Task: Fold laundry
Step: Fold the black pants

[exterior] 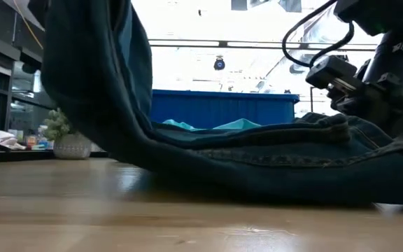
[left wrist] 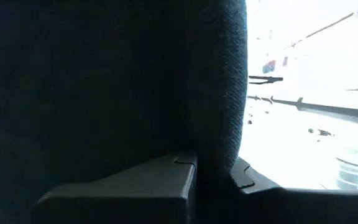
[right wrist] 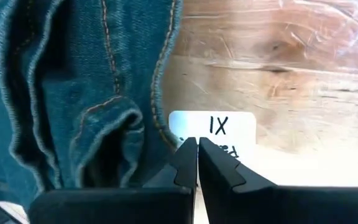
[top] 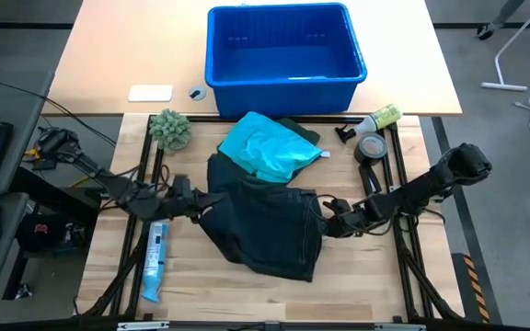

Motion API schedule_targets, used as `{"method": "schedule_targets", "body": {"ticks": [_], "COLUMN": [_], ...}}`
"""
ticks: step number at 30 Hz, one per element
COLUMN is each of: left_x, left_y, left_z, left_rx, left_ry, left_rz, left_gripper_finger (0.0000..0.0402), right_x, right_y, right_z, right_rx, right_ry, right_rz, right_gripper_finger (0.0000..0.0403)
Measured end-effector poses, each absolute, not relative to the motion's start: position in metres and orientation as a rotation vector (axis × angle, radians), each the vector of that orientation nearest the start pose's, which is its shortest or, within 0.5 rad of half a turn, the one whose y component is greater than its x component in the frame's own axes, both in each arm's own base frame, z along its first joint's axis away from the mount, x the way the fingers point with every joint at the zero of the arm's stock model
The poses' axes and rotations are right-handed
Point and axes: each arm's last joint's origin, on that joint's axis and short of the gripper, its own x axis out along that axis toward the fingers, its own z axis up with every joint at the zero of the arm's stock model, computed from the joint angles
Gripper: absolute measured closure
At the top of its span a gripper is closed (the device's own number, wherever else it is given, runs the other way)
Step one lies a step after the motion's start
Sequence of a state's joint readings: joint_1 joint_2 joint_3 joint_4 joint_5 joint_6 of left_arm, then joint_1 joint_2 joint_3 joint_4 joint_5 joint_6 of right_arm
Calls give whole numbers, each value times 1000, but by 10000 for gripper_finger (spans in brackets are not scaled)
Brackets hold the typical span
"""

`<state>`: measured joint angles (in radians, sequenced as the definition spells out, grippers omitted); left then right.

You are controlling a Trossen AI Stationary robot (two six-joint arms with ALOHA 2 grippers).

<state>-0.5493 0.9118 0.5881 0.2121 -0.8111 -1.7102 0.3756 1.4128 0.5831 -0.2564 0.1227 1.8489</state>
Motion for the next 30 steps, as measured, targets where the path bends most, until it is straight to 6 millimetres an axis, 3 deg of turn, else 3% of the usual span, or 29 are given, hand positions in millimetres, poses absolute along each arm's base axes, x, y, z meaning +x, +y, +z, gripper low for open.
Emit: {"method": "schedule_targets", "body": {"ticks": [5, 9, 13, 20, 30], "left_x": [190, 206, 224, 264, 334], "left_y": [-77, -73, -65, -49, -43], "left_z": [278, 267, 256, 243, 230], "left_rx": [-1620, -1624, -1617, -1623, -1534], "left_ry": [-123, 0, 4, -35, 204], "left_rz": [274, 251, 268, 174, 28], "left_gripper_finger": [401, 401, 401, 401, 401], "right_x": [216, 211, 206, 204, 204], "right_y": [83, 79, 73, 69, 67], "right_z": [144, 155, 162, 163, 163], "right_rx": [1390, 1392, 1364, 1373, 1394], "right_ry": [868, 812, 817, 771, 692], "right_rz": [-763, -758, -756, -808, -866], "right_gripper_finger": [403, 403, 403, 403, 403]}}
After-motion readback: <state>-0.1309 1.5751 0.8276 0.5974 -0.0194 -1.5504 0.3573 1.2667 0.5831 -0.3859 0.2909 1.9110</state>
